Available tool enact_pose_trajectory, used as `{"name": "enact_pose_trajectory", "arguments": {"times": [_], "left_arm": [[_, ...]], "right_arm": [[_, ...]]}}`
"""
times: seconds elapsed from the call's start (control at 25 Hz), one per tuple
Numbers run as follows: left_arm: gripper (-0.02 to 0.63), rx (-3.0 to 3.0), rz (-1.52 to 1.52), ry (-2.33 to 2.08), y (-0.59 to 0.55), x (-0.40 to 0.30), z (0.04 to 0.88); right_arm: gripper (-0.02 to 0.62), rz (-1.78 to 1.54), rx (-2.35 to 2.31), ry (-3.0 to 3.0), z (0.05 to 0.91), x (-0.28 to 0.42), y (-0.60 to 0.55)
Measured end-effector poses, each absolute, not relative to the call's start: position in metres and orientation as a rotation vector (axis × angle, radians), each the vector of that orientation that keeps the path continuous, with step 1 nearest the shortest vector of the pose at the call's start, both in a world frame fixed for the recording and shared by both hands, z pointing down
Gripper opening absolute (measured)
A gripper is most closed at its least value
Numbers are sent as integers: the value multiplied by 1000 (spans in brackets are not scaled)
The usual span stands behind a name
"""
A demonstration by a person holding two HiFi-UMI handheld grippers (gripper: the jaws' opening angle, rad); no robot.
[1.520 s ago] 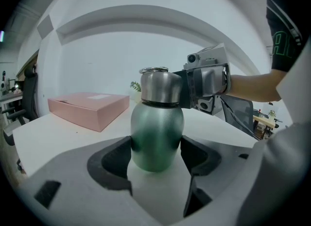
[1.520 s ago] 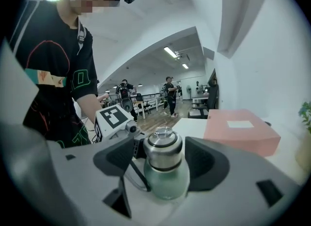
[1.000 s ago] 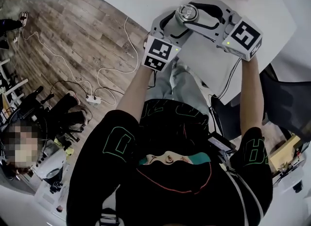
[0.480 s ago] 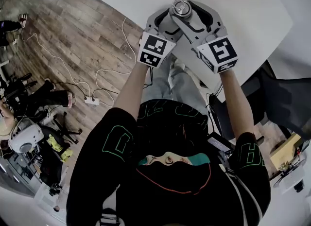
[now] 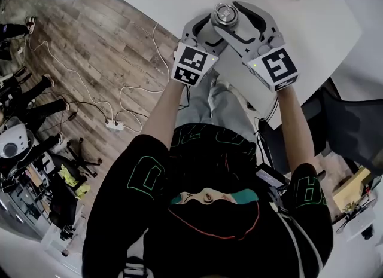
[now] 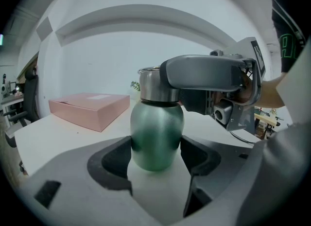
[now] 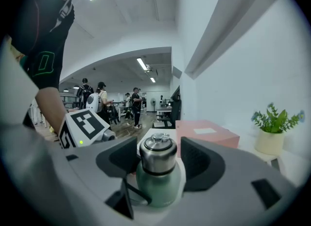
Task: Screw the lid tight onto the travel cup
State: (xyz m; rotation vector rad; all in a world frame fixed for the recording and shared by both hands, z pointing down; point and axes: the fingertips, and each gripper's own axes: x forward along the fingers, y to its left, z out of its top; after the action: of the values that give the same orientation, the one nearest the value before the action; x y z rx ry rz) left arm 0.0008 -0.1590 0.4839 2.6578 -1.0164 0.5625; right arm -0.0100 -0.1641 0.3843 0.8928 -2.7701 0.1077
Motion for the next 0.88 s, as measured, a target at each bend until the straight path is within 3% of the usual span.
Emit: {"name": "enact_pose_trajectory", "arguments": {"times": [0.56, 0.88], "left_arm": [[327, 2662, 562, -982, -152, 11, 477], [327, 2659, 566, -986, -155, 6, 478]], "right_arm": [[270, 150, 273, -2810, 371, -11, -154], [253, 127, 440, -2822, 373, -15, -159]]}}
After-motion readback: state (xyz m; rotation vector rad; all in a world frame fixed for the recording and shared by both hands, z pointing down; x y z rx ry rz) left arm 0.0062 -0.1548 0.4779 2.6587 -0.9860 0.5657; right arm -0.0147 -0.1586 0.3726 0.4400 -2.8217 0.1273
